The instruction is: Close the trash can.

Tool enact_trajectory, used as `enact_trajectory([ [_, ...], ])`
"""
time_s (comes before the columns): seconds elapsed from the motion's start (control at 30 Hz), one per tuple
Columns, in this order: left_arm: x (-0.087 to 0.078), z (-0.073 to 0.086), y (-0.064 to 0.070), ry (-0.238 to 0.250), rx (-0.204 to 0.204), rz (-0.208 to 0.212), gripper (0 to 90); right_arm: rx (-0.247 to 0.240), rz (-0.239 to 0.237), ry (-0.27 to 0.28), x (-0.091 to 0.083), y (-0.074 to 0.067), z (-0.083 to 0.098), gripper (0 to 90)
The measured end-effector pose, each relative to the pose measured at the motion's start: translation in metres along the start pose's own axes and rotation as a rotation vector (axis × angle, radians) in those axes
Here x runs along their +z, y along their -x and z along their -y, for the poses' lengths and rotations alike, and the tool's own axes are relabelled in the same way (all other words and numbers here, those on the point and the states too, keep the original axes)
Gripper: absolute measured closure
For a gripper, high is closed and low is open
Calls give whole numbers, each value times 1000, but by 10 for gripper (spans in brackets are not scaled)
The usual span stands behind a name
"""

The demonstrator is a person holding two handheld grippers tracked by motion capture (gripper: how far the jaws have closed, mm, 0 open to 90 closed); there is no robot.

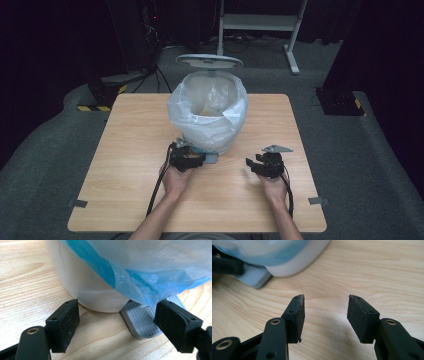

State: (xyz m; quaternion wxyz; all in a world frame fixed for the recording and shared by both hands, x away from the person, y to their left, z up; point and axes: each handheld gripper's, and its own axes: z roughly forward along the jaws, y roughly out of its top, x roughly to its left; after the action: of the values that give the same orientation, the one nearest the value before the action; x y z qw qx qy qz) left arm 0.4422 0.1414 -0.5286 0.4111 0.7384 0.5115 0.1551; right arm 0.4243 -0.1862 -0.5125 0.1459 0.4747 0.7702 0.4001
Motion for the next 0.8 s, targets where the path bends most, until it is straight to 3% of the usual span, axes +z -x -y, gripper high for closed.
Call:
enact_trajectory([
  [0.27, 0, 0, -2, 2, -10, 13, 201, -3, 45, -21, 8, 2, 11, 476],
  [0.6, -5, 3, -3, 3, 15, 37, 164, -119, 123, -38, 12, -11, 12, 400],
  [0.8, -17, 5, -10, 25, 11, 56, 153, -122, 118, -40, 12, -11, 12, 384],
])
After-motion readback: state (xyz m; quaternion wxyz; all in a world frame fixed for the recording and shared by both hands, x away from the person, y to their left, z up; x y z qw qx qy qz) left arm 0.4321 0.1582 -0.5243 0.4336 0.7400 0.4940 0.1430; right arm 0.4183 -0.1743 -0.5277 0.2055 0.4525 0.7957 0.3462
